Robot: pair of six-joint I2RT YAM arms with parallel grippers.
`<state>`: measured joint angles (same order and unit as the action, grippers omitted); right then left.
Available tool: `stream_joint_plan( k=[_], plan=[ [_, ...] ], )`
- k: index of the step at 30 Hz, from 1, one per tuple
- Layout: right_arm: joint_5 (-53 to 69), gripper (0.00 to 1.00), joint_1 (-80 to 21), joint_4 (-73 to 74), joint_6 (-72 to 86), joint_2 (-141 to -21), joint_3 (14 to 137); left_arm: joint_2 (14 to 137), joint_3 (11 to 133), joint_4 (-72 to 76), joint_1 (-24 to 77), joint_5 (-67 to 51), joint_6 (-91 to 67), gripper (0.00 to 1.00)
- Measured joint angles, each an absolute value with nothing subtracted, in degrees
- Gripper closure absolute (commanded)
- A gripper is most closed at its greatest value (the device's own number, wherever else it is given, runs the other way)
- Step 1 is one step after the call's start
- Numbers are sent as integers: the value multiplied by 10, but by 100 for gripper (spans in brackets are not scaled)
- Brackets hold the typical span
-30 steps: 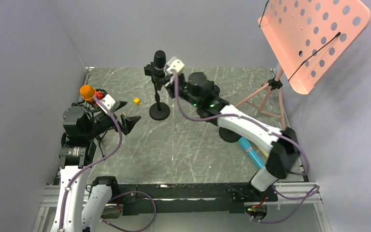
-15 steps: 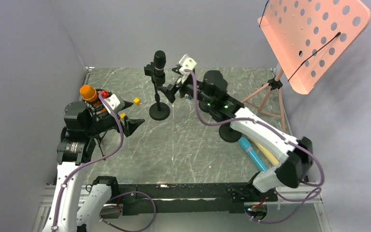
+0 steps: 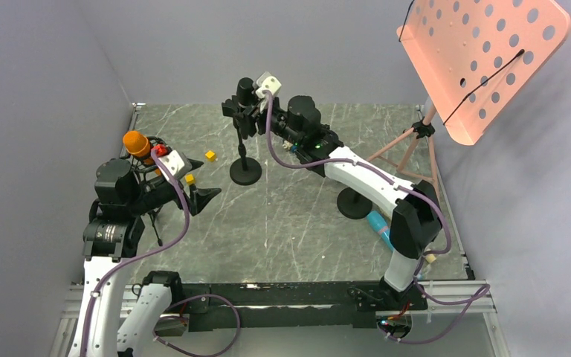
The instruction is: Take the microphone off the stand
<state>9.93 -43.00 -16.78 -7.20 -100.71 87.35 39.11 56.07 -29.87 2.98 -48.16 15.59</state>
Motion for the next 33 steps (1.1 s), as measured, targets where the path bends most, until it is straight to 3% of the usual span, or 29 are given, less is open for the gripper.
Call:
stream_joint_plan(
  k=[7, 15, 24, 33],
  plan=[
    [170, 100, -407, -179, -48, -1005, 874, 396, 561, -298, 26, -482, 156, 16],
    [340, 100, -357, -148, -29, -943, 827, 419, 583, -326, 25, -484, 182, 16],
    [558, 100, -350, -43, -24, -902, 827, 450, 649, -364, 33, -521, 237, 6],
    [611, 100, -358, 53, -92, -860, 819, 489, 668, -382, 140, -510, 289, 1]
  ],
)
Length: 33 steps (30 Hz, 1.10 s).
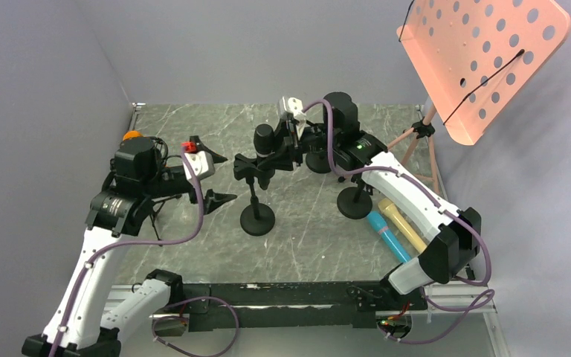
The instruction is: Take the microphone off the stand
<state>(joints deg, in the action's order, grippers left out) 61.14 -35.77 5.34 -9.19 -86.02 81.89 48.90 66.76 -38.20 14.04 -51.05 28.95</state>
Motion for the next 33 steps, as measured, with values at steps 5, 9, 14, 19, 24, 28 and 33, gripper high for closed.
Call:
stream_joint_plan(
  k=[5, 9, 14, 19, 24, 28, 33],
  plan=[
    [611, 100, -371, 83, -135, -848, 819, 529, 667, -369, 175, -493, 306, 1],
    [610, 100, -381, 104, -159, -838, 819, 555, 652, -336, 196, -478, 309, 2],
    [610, 100, -382, 124, -183, -833, 819, 585, 646, -323, 226, -471, 336, 16],
    [610, 100, -382, 131, -192, -829, 819, 615, 653, -340, 237, -475, 372, 30],
    [611, 100, -383, 138, -196, -823, 817, 616, 657, -355, 238, -477, 399, 40],
    [611, 100, -384, 141, -198, -823, 817, 616, 663, -369, 238, -476, 401, 32],
    [611, 100, -383, 142, -200, -823, 817, 614, 670, -371, 239, -477, 394, 31]
  ],
)
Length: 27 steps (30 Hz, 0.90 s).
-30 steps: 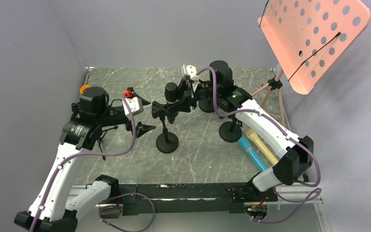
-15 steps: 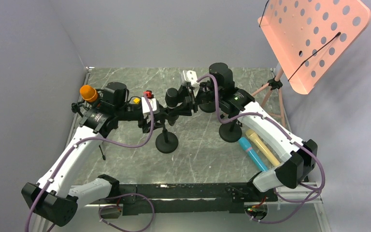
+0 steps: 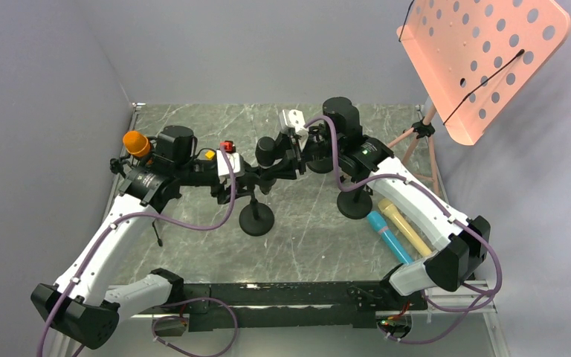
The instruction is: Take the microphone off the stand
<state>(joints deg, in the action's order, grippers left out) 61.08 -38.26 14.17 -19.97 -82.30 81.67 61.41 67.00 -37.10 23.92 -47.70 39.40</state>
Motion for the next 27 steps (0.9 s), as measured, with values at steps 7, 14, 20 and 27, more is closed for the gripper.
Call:
stream_joint_plan(
  k=[7, 14, 20, 27],
  plan=[
    [617, 100, -382, 146, -199, -823, 817, 615, 686, -384, 239, -480, 392, 74],
    [625, 100, -381, 163, -179, -825, 817, 628, 698, -399, 239, -500, 371, 100],
    [629, 100, -364, 166, -89, -844, 884, 628, 698, -398, 239, -497, 370, 100],
    [615, 100, -358, 169, -40, -883, 1129, 628, 694, -390, 238, -496, 364, 79]
  ],
)
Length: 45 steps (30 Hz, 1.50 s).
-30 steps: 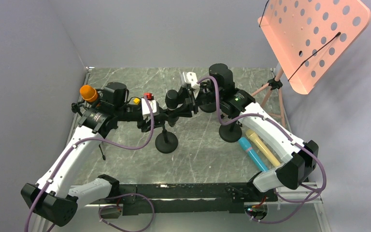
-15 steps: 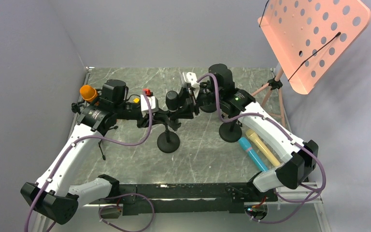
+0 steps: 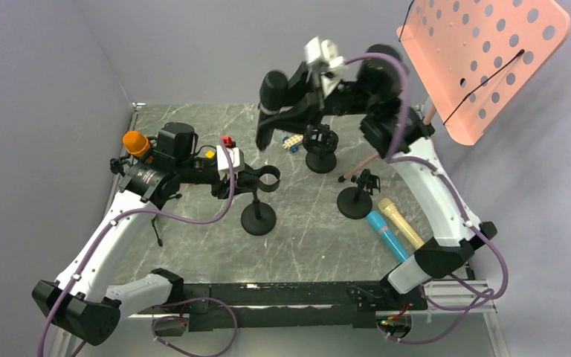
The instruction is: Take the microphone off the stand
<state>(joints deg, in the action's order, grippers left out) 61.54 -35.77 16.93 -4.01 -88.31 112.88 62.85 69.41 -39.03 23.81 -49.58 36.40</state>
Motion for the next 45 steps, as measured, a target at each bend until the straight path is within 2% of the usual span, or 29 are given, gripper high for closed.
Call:
stream_joint_plan(
  k=[2, 3, 5, 7, 14, 19, 24, 35, 45],
  plan=[
    [593, 100, -353, 168, -51, -873, 1169, 628, 694, -388, 239, -495, 359, 50],
    [578, 100, -349, 170, -56, -860, 1172, 628, 694, -386, 240, -493, 354, 40],
    [545, 100, -331, 175, -61, -815, 1134, 628, 694, -379, 241, -483, 336, 29],
    [506, 100, -303, 192, -65, -761, 1064, 628, 698, -369, 241, -470, 316, 24],
    [383, 100, -251, 341, -137, -624, 841, 632, 794, -346, 240, -453, 277, 17],
    [360, 100, -249, 496, -205, -525, 755, 627, 835, -335, 240, -454, 266, 17],
    [345, 100, -250, 590, -261, -465, 658, 626, 839, -331, 241, -449, 260, 18],
    [222, 100, -249, 576, -300, -626, 556, 592, 825, -321, 235, -436, 257, 18],
    [170, 100, -249, 559, -362, -672, 471, 532, 801, -319, 201, -437, 252, 16]
  ],
)
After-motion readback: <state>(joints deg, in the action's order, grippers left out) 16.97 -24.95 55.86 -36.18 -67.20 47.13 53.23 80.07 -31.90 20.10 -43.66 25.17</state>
